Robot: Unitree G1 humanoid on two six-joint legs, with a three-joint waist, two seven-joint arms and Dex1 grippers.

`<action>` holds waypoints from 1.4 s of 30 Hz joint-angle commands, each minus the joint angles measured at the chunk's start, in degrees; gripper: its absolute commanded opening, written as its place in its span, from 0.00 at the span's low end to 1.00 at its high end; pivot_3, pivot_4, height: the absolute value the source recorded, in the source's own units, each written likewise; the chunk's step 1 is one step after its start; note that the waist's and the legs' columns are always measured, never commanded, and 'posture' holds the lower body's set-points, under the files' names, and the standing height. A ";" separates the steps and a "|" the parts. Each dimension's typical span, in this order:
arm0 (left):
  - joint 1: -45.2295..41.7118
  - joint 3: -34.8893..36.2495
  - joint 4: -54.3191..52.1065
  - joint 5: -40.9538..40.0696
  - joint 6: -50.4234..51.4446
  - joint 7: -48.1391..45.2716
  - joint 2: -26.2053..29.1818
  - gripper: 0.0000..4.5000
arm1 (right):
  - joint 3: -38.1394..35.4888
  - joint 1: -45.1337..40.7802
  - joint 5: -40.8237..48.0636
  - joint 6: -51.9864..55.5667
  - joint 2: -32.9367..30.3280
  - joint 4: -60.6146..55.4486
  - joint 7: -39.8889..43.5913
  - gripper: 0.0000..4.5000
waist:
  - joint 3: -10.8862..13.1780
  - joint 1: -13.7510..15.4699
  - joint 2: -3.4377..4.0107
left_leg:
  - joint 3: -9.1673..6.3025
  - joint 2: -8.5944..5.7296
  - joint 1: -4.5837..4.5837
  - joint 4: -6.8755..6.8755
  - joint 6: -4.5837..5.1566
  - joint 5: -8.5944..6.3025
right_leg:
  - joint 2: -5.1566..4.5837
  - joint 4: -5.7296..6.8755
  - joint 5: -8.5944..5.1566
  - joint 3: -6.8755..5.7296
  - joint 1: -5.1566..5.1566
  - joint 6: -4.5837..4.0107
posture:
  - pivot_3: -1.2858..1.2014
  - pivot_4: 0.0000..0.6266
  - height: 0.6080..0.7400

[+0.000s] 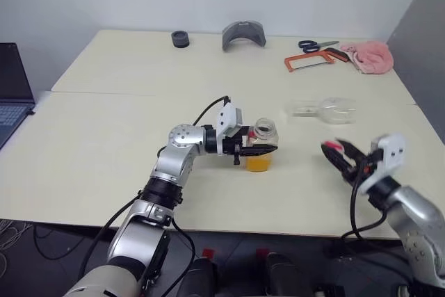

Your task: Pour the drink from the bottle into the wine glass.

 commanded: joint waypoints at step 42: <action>-13.80 24.16 37.22 5.43 -15.18 47.30 10.53 0.38 | 35.07 -42.36 -14.53 -2.78 10.77 14.32 12.11 1.00 | -0.01 0.03 -0.10 | -0.24 -0.03 -0.15 0.09 -0.21 0.12 | -0.19 0.05 0.02 -0.24 -0.16 0.00 | 0.52 0.24 1.00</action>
